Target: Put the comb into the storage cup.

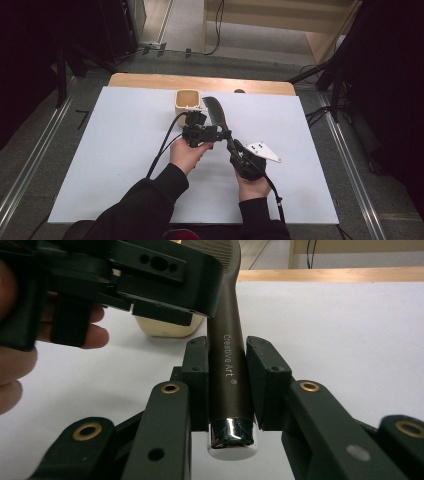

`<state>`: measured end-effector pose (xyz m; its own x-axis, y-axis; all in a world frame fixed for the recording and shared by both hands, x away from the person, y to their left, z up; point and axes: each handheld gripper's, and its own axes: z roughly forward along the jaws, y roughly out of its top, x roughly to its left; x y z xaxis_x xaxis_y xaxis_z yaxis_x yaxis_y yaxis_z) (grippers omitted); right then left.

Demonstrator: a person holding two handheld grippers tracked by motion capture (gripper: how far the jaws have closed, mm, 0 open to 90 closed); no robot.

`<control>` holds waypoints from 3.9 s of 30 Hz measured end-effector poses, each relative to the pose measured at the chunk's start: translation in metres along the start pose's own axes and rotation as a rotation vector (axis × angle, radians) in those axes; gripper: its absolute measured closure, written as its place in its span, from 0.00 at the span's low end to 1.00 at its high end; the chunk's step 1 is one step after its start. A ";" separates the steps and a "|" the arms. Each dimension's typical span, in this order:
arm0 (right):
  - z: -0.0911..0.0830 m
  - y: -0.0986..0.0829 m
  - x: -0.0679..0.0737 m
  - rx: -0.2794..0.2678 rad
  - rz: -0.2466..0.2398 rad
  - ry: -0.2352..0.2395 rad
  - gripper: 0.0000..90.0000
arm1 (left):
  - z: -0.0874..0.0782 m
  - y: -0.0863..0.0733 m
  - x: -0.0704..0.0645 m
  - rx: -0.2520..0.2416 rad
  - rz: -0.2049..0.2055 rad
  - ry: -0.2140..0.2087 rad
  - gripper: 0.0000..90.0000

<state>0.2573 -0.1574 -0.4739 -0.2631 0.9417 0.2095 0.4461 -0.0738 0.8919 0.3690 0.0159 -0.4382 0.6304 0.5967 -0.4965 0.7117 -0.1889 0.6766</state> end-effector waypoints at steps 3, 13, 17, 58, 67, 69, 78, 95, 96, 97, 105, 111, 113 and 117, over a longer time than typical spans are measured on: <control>0.000 0.000 0.001 -0.003 -0.003 -0.003 0.78 | 0.004 0.000 0.001 0.003 -0.016 0.003 0.35; 0.001 -0.002 0.006 -0.018 -0.013 -0.008 0.78 | 0.009 0.001 0.000 -0.007 -0.070 0.008 0.39; 0.002 -0.002 0.007 -0.025 -0.004 -0.011 0.78 | 0.010 0.001 -0.002 -0.019 -0.079 0.004 0.44; 0.013 -0.005 0.012 0.036 -0.012 -0.009 0.77 | 0.007 -0.002 0.016 -0.029 -0.241 -0.125 0.78; 0.012 -0.004 0.009 0.030 -0.050 0.009 0.75 | 0.004 -0.001 0.016 -0.032 -0.255 -0.172 0.80; 0.012 -0.003 0.008 0.034 -0.053 0.021 0.73 | 0.003 -0.001 0.015 -0.032 -0.247 -0.174 0.81; 0.010 -0.002 0.004 0.029 -0.091 0.071 0.54 | 0.000 0.000 0.018 -0.020 -0.220 -0.153 0.81; 0.007 -0.006 0.001 0.076 -0.189 0.166 0.34 | -0.010 0.001 0.022 0.008 -0.119 -0.042 0.81; 0.007 -0.007 0.001 0.082 -0.196 0.168 0.34 | -0.011 0.001 0.023 0.006 -0.118 -0.040 0.81; 0.007 -0.008 0.000 0.083 -0.196 0.177 0.33 | -0.012 0.002 0.023 0.007 -0.112 -0.036 0.81; 0.009 -0.010 -0.004 0.106 -0.194 0.200 0.24 | -0.020 0.003 0.028 0.001 -0.106 -0.021 0.81; 0.009 -0.011 -0.009 0.126 -0.182 0.227 0.22 | -0.026 0.004 0.031 -0.006 -0.104 -0.018 0.81; 0.008 -0.011 -0.010 0.126 -0.187 0.231 0.22 | -0.028 0.004 0.032 -0.004 -0.098 -0.014 0.81; 0.004 -0.010 -0.014 0.127 -0.217 0.222 0.22 | -0.031 0.004 0.033 -0.003 -0.096 -0.011 0.81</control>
<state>0.2598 -0.1680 -0.4876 -0.5372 0.8357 0.1143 0.4587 0.1757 0.8711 0.3830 0.0590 -0.4348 0.5631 0.6030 -0.5652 0.7678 -0.1288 0.6276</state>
